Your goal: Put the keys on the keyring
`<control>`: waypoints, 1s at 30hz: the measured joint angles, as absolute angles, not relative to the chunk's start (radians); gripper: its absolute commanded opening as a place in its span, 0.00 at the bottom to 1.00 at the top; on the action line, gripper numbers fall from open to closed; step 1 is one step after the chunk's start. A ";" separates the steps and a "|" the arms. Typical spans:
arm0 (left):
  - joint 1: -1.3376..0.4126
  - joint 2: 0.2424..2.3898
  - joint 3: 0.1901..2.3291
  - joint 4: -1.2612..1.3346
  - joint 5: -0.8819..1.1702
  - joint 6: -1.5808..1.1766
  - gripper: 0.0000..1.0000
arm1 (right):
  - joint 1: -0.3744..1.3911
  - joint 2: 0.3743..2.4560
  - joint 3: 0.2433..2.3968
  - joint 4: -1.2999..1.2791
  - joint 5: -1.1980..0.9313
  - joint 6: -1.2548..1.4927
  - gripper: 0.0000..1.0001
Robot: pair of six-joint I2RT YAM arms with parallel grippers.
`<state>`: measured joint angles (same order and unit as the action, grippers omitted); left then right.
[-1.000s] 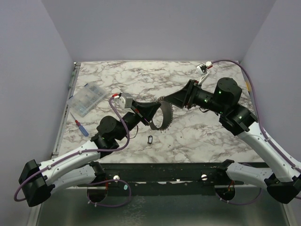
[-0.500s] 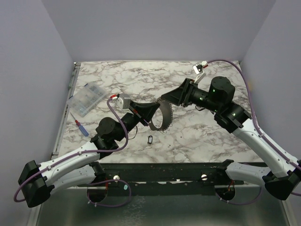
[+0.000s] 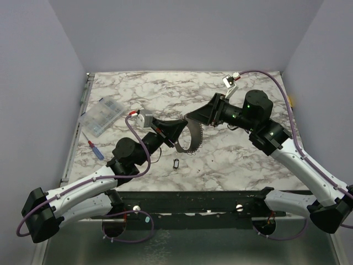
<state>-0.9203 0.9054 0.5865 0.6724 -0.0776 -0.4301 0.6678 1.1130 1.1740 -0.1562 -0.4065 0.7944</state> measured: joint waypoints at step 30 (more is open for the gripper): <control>-0.921 0.899 0.532 0.715 -0.030 -0.389 0.09 | 0.668 1.053 1.058 -0.064 -0.443 0.601 0.01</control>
